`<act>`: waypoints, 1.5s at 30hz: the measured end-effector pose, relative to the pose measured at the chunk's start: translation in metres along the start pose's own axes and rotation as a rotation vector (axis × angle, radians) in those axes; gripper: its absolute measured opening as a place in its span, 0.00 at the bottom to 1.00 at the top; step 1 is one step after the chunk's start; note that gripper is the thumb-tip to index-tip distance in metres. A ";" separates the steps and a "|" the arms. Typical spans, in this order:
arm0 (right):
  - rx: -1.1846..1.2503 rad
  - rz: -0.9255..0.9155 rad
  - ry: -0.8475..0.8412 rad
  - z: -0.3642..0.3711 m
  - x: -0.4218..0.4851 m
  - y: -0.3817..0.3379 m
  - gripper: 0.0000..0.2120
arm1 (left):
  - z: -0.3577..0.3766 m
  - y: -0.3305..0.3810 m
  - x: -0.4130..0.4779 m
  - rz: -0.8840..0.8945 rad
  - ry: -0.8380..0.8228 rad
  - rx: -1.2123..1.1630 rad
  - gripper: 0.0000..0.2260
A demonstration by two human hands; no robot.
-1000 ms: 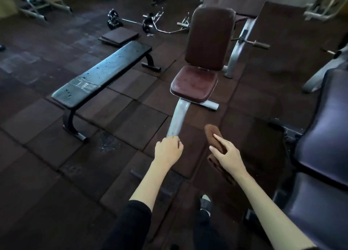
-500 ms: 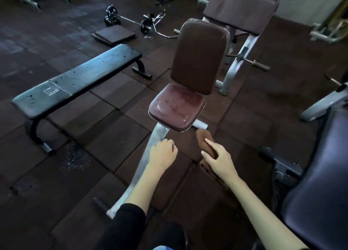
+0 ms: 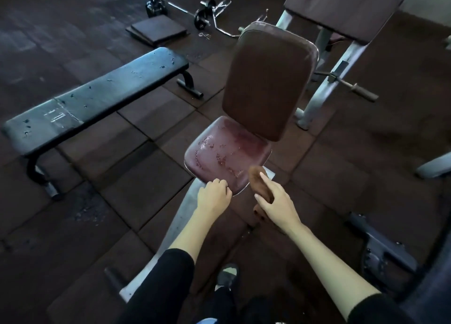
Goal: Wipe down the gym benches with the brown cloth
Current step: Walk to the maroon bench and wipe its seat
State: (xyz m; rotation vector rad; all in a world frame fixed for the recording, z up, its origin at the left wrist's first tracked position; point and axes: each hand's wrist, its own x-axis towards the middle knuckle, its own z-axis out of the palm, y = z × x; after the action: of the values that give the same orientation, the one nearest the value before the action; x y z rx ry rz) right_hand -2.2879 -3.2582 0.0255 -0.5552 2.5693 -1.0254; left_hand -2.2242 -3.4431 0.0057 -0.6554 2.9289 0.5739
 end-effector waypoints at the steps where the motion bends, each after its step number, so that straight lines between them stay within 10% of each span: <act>1: -0.021 -0.017 -0.014 0.001 0.011 0.004 0.31 | 0.003 0.001 0.007 -0.011 -0.003 0.003 0.13; 15: -0.301 -0.328 -0.154 0.064 0.157 0.083 0.33 | 0.105 -0.001 0.074 -0.354 0.116 -0.069 0.19; 32: -0.606 -0.842 0.071 0.175 0.220 0.166 0.20 | 0.251 -0.044 0.134 -0.444 0.504 -0.312 0.26; 40: -0.548 -0.495 0.050 0.179 0.283 0.127 0.21 | 0.256 -0.044 0.136 -0.442 0.541 -0.359 0.27; 45: -0.524 -0.578 0.098 0.188 0.249 0.136 0.20 | 0.257 -0.045 0.135 -0.444 0.601 -0.477 0.27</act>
State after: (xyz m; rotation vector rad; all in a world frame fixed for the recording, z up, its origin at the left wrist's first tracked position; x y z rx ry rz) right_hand -2.4577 -3.3921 -0.2373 -1.4762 2.8331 -0.5059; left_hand -2.3268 -3.4369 -0.2691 -1.7450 2.9659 1.1999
